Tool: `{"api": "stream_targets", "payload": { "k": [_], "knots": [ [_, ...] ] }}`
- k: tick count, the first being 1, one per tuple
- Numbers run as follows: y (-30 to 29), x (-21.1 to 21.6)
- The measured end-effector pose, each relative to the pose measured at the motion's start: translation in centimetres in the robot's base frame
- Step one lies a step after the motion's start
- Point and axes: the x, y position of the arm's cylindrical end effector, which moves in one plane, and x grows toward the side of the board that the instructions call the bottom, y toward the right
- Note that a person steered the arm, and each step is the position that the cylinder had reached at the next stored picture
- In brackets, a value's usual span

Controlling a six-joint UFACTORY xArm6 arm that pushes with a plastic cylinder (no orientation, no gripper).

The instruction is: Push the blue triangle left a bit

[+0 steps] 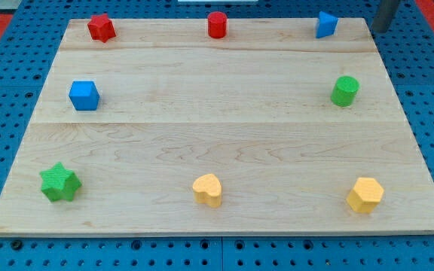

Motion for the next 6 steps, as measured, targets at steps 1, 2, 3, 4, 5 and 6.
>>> {"api": "stream_targets", "payload": {
  "k": [1,2,3,4,5,6],
  "knots": [
    [-0.4,-0.9],
    [-2.6,-1.2],
    [-6.4,-1.2],
    [-8.8,-2.3],
    [-8.6,-2.4],
    [-11.5,-2.3]
  ]
}}
